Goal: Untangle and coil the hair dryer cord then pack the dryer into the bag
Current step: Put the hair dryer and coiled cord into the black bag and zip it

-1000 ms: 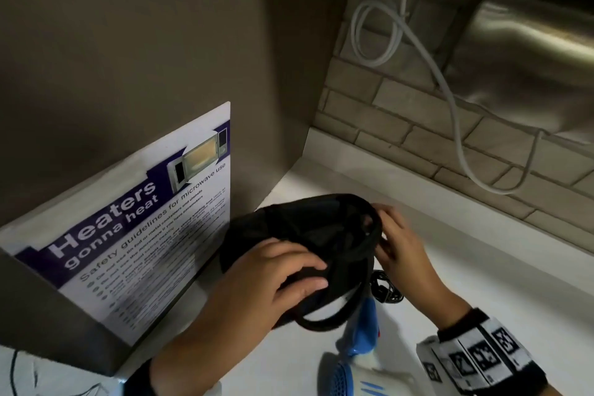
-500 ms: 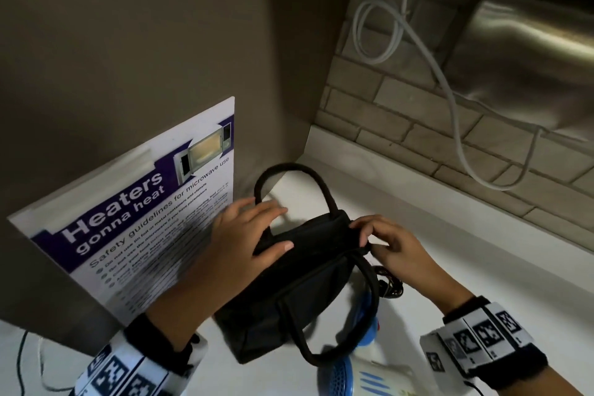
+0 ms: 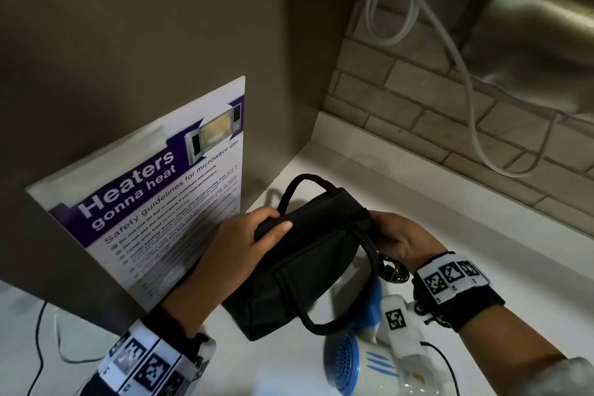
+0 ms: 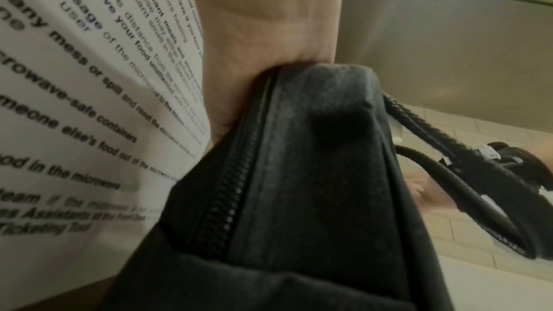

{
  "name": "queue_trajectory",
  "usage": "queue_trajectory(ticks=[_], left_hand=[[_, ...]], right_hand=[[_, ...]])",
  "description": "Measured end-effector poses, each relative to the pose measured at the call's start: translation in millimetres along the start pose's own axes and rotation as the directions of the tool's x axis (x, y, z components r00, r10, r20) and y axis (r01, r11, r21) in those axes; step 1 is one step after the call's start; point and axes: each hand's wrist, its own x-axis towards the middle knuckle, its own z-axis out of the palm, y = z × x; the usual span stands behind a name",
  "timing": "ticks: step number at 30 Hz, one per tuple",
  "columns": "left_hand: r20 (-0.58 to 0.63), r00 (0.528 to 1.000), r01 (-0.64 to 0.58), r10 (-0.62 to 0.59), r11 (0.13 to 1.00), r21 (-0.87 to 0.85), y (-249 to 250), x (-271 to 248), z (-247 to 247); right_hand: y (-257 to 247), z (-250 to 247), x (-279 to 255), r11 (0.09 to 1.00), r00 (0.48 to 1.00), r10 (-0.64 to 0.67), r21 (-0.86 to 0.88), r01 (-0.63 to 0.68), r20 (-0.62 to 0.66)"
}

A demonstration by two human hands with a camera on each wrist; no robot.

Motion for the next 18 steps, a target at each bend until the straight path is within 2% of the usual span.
queue_trajectory(ticks=[3,6,10,11,12,13,14,15,16,18], left_hand=[[0.011,0.999,-0.05,0.049,0.997,0.052,-0.1,-0.5,0.6],[0.018,0.993,-0.115,0.114,0.98,0.161,-0.4,-0.8,3.7],[0.023,0.982,-0.186,0.186,0.957,0.222,3.7,-3.9,7.2],[0.037,0.982,-0.19,0.187,0.954,0.232,5.9,-6.1,8.3],[0.05,0.981,-0.192,0.186,0.954,0.232,7.3,-8.3,9.7],[0.057,0.982,-0.188,0.18,0.955,0.229,8.5,-9.7,10.7],[0.054,0.985,-0.17,0.162,0.959,0.227,9.2,-10.1,10.8],[0.031,0.992,-0.128,0.124,0.966,0.225,10.0,-9.5,9.8],[-0.011,0.997,-0.074,0.078,0.973,0.219,9.5,-7.8,8.7],[-0.103,0.995,0.001,0.021,0.978,0.208,10.0,-4.6,6.2]], right_hand=[[-0.1,-0.7,-6.2,0.978,0.982,-0.18,-0.121,0.171,-0.063],[-13.8,3.1,-22.2,0.884,0.904,-0.395,-0.335,0.325,-0.166],[-36.1,15.2,-47.7,0.781,0.823,-0.551,-0.432,0.451,-0.136],[-36.8,19.7,-52.9,0.728,0.773,-0.616,-0.484,0.485,-0.152],[-35.8,24.6,-58.6,0.637,0.707,-0.692,-0.583,0.504,-0.146],[-34.4,31.4,-66.2,0.525,0.65,-0.752,-0.693,0.494,-0.107],[-33.6,37.6,-72.3,0.423,0.615,-0.787,-0.77,0.478,-0.051],[-34.2,41.0,-76.2,0.371,0.608,-0.794,-0.792,0.485,0.001],[-35.7,42.1,-79.2,0.389,0.642,-0.766,-0.768,0.509,0.038],[-40.2,43.2,-85.0,0.484,0.709,-0.704,-0.697,0.528,0.048]])
